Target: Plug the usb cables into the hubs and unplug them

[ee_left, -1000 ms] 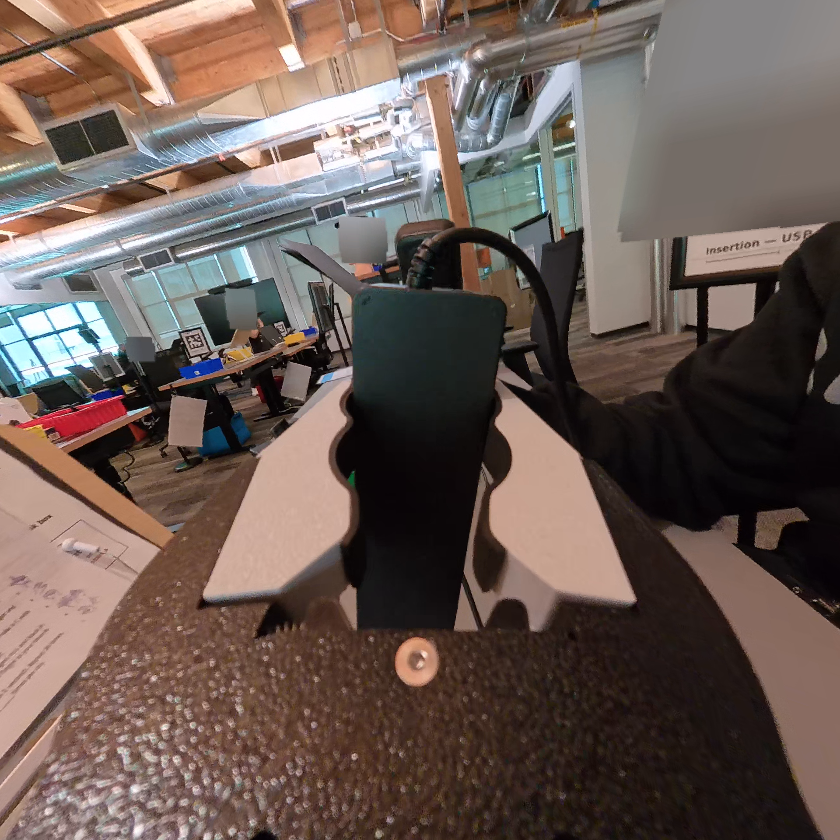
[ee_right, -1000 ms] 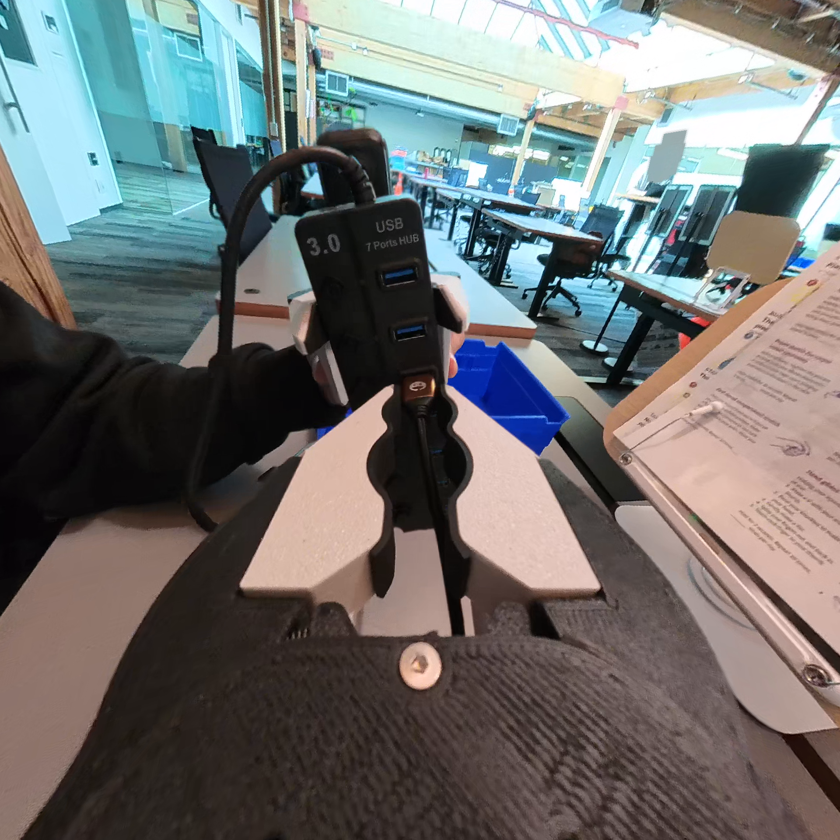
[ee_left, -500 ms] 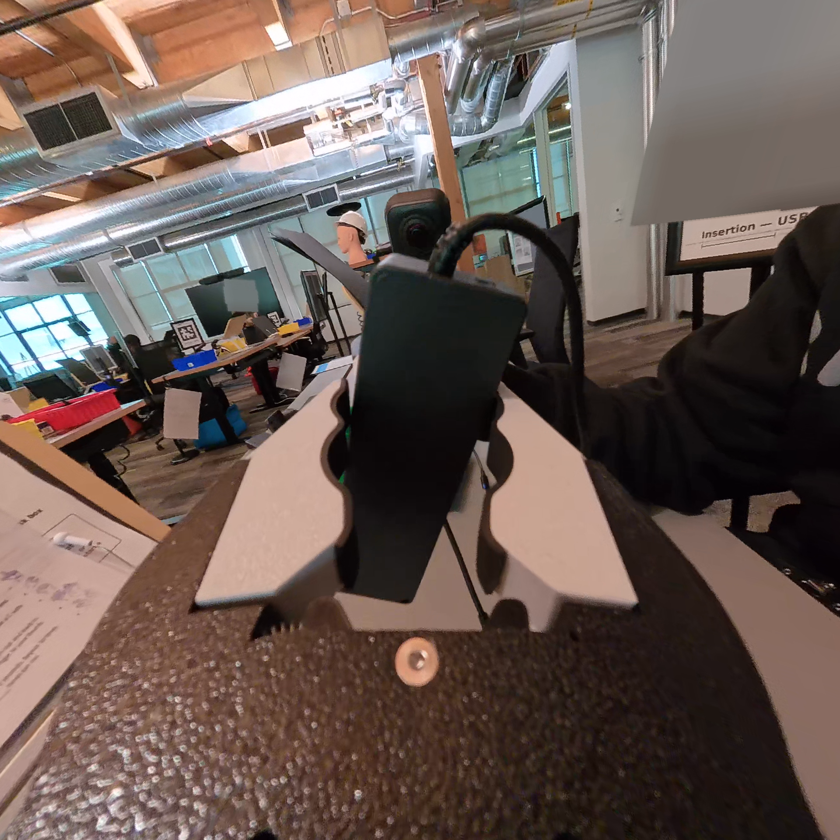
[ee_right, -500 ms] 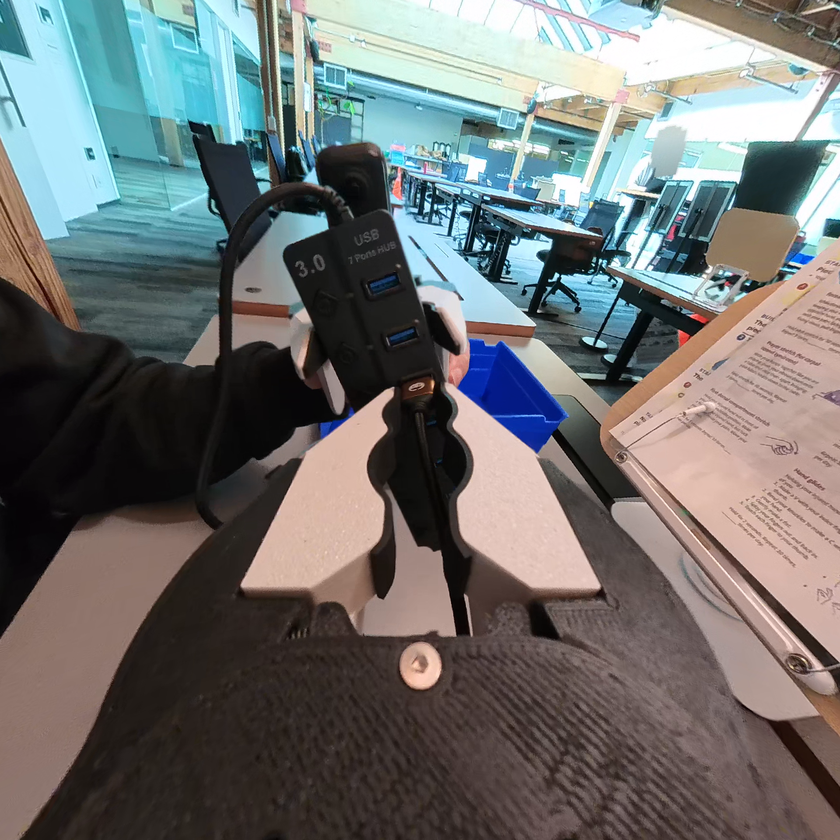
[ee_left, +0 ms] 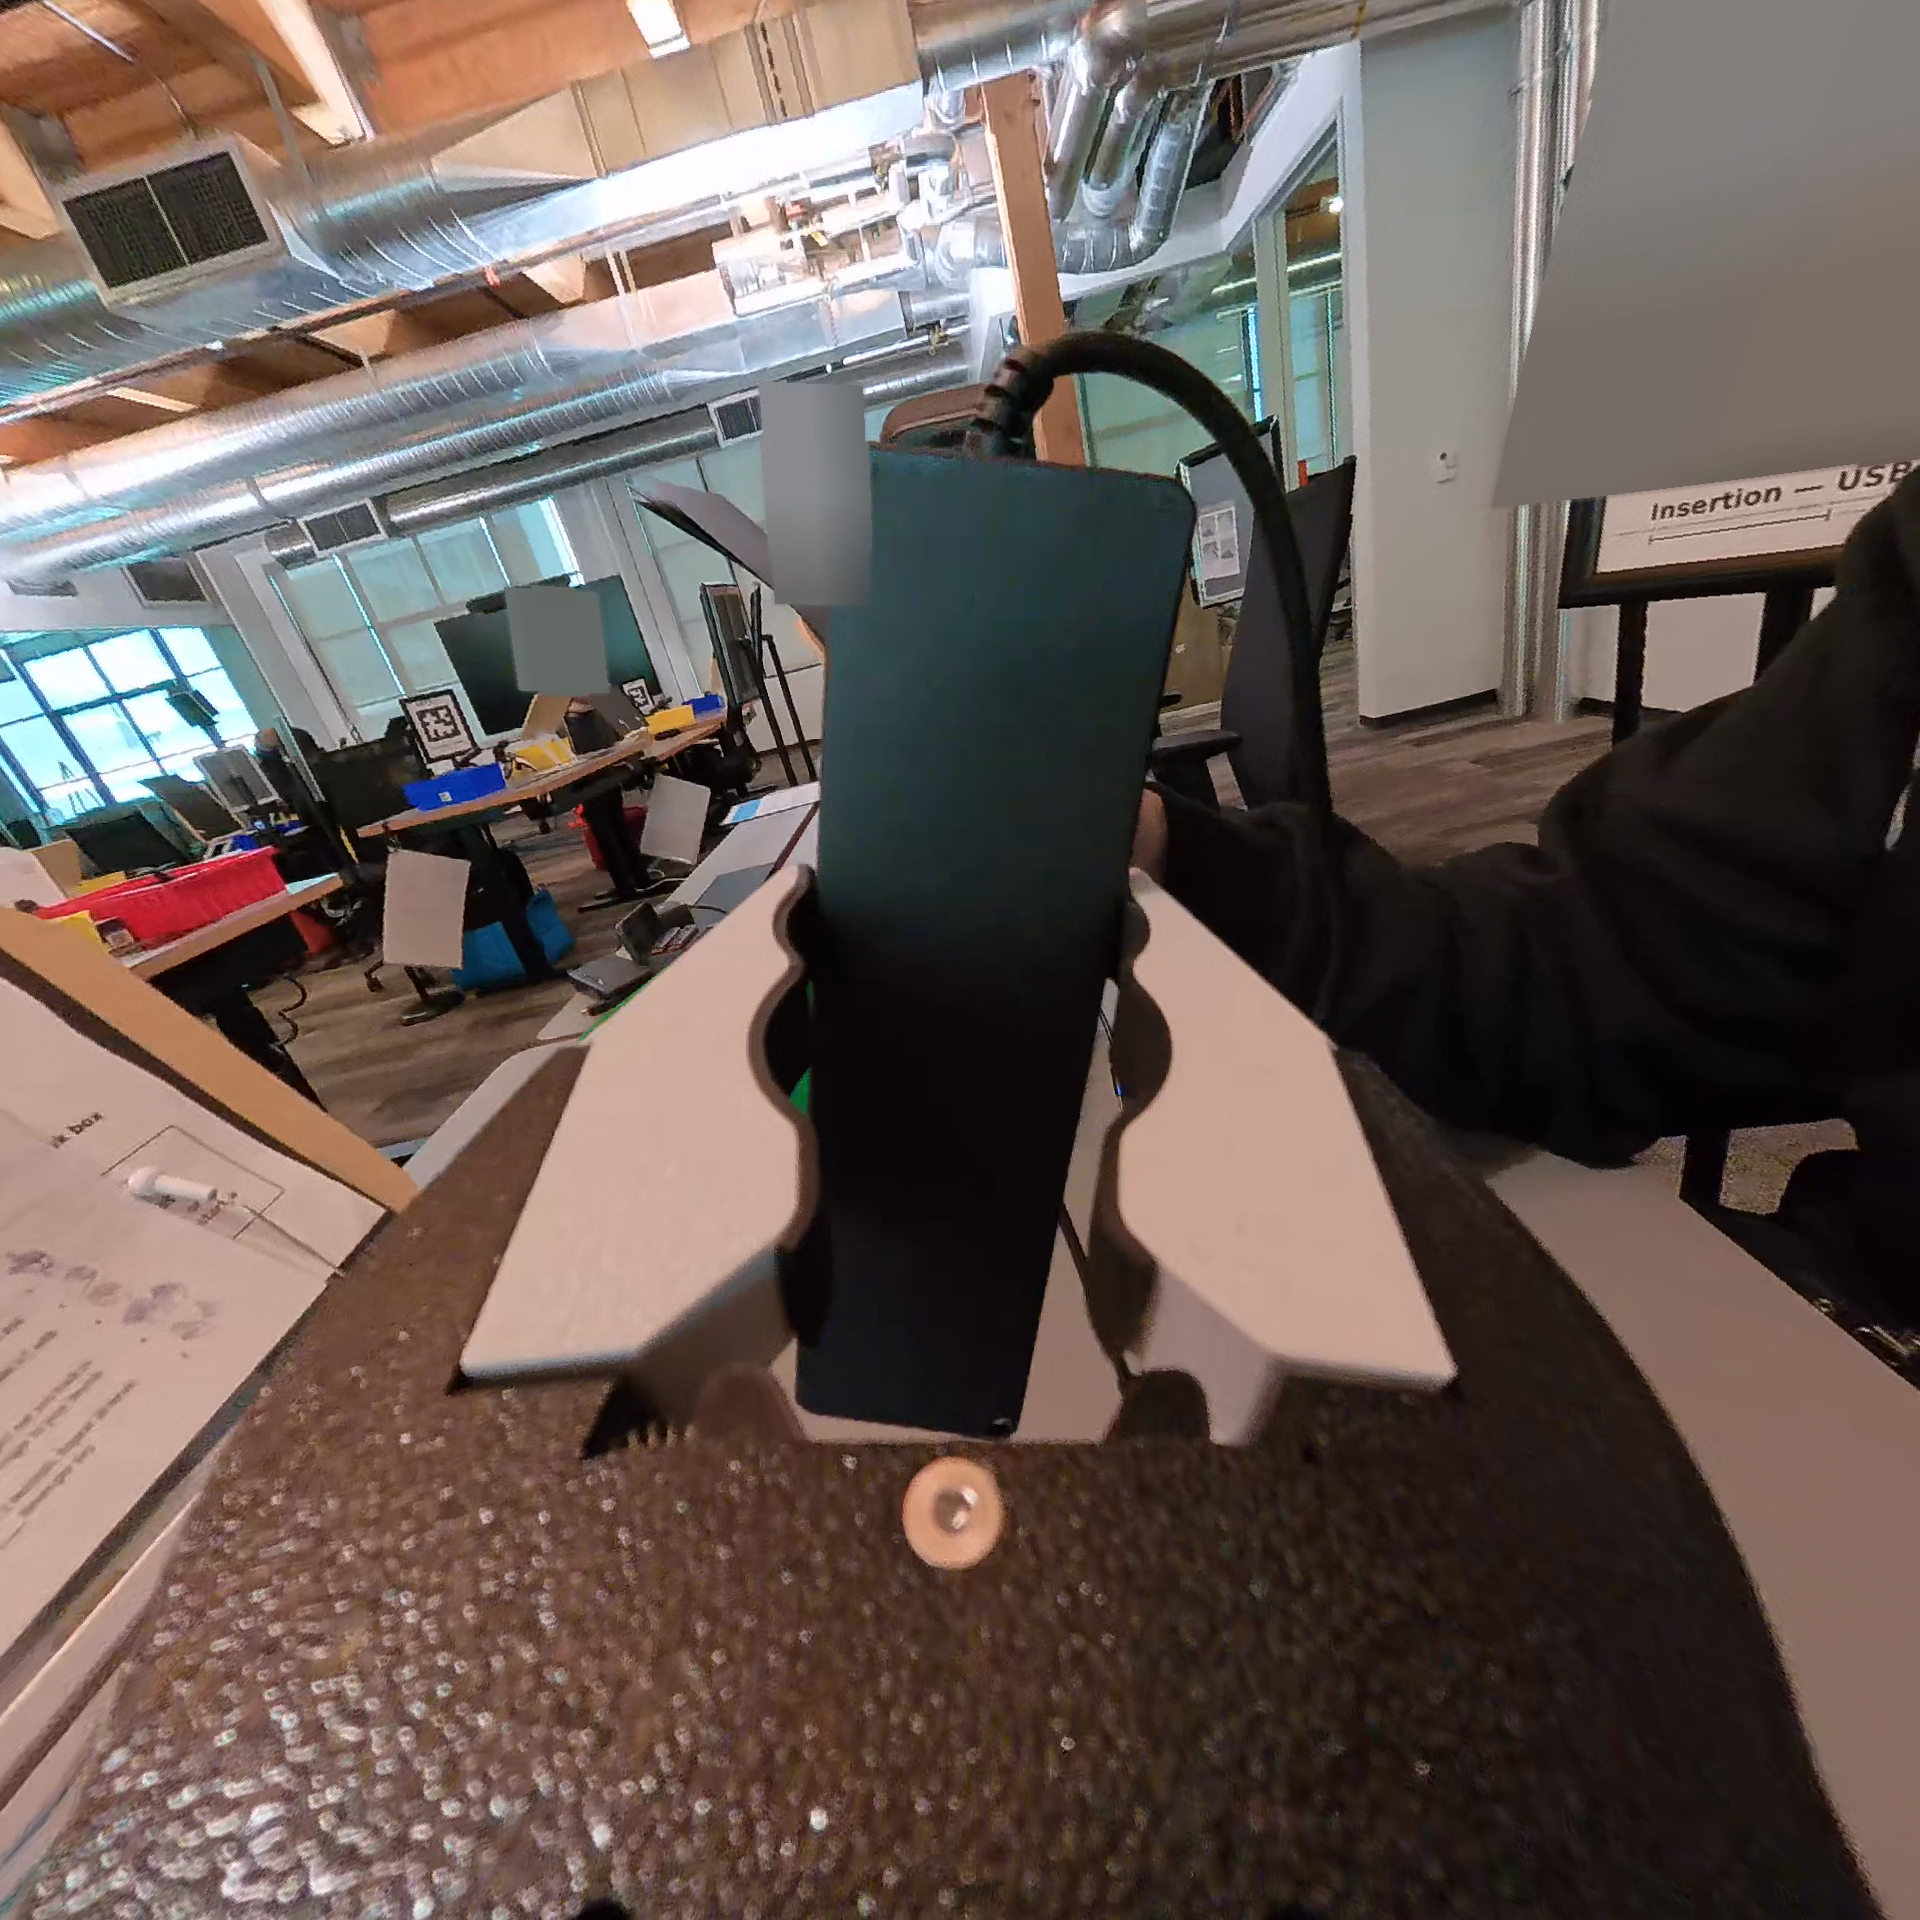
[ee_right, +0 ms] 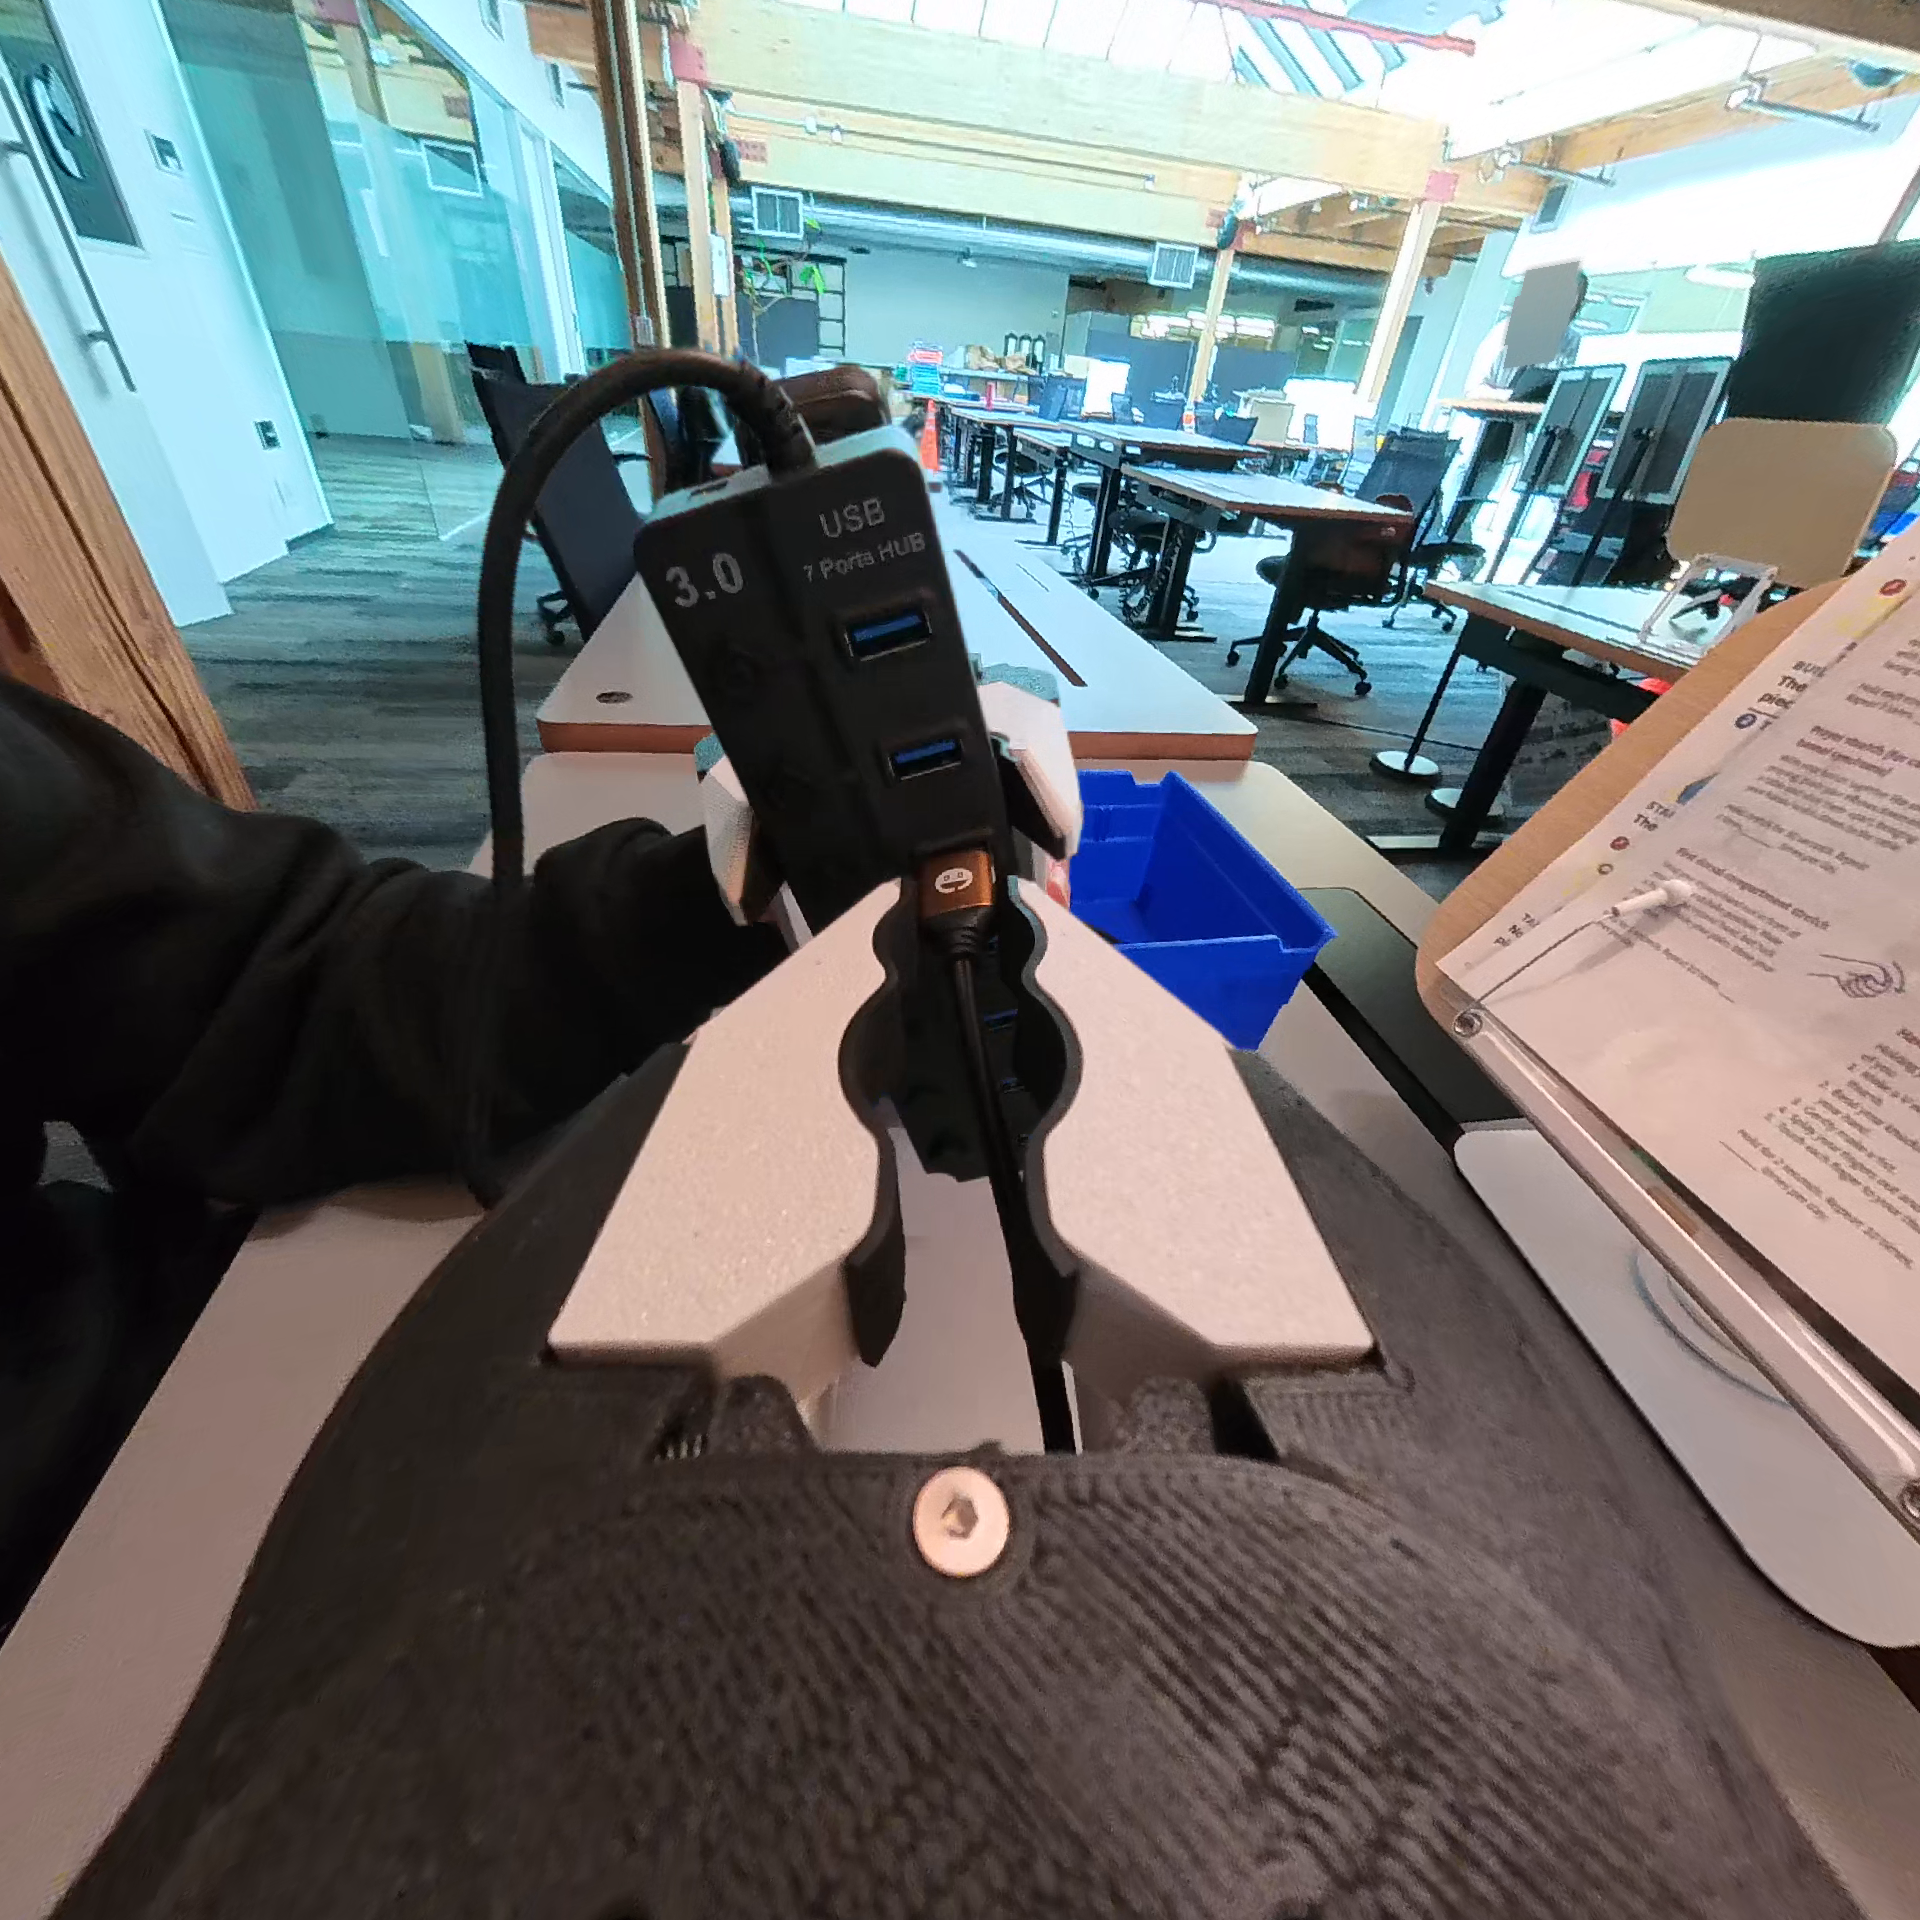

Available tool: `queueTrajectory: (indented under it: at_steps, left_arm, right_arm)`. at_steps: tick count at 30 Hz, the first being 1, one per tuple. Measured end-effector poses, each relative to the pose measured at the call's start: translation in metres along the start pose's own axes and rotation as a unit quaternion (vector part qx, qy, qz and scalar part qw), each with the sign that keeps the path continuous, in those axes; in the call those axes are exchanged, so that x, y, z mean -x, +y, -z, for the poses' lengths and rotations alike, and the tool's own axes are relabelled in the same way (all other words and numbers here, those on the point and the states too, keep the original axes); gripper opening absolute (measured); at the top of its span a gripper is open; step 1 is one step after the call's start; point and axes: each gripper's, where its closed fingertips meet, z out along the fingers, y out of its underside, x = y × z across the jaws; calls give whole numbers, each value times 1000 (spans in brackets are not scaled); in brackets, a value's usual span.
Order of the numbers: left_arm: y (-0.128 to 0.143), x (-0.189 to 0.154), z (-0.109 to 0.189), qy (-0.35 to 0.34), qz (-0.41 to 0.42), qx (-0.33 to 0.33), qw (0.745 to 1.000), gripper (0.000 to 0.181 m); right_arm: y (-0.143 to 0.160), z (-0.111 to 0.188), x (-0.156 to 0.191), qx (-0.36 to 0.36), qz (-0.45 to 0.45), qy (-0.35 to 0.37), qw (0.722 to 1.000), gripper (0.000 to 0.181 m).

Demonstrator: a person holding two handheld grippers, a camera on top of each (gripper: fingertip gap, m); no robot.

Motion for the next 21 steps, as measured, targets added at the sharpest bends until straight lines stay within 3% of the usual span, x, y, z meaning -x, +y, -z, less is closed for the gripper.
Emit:
queueTrajectory:
  at_steps: [4,11,13,15,18,21]
  left_arm:
    - [7,-2,0,-1,-19,41,999,53]
    - [13,8,1,-18,-1,40,999,53]
    - [-5,22,27,-44,22,-8,999,53]
    - [-16,33,51,-90,8,-8,996,53]
    - [-25,29,50,-88,-1,-10,996,53]
    - [-17,24,37,-72,-2,11,997,53]
  right_arm:
    - [3,1,1,15,0,-3,1000,13]
    - [11,7,-7,48,3,14,999,14]
    - [-1,40,-32,27,1,81,996,13]
    - [-19,93,-48,-21,-12,121,992,13]
    - [-48,154,-52,-68,22,198,978,13]
    - [-61,193,-52,-64,62,276,957,14]
